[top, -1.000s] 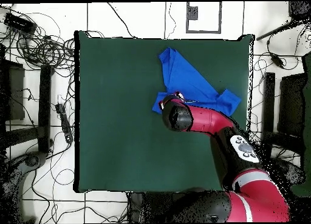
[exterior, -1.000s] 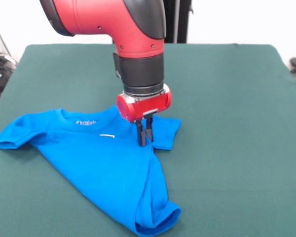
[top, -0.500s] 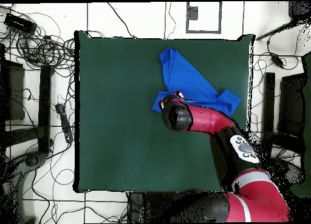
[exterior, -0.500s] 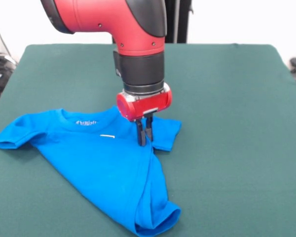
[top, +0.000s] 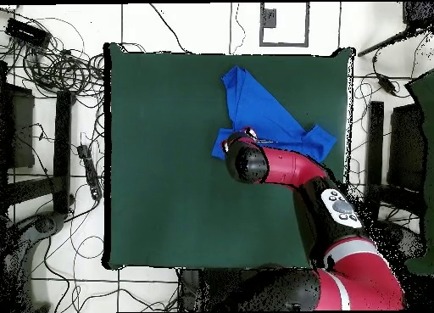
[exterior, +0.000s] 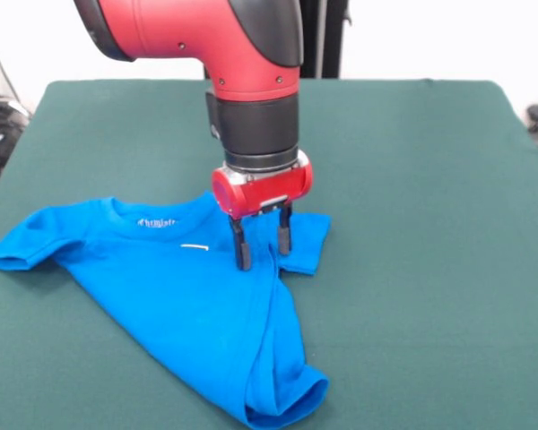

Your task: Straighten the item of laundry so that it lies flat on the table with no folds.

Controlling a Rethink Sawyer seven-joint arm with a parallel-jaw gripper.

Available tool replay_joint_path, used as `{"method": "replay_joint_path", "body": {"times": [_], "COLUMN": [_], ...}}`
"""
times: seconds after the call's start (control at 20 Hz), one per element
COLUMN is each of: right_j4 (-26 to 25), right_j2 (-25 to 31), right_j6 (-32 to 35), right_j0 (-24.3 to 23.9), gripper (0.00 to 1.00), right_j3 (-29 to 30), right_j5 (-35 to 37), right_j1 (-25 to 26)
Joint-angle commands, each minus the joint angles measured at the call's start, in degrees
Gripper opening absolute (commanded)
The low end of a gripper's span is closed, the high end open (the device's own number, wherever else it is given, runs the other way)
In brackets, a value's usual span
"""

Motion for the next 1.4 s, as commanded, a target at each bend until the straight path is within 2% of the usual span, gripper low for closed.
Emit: {"method": "replay_joint_path", "body": {"times": [0.05,1.4], "right_j4": [3.2,3.7], "right_j2": [1.1,0.6], "right_j6": [13.1,12.1], "right_j0": [2.8,3.2], "gripper": [1.0,1.0], "right_j3": [2.2,2.1], "right_j5": [2.3,5.0], "right_j1": [0.9,-0.3]}}
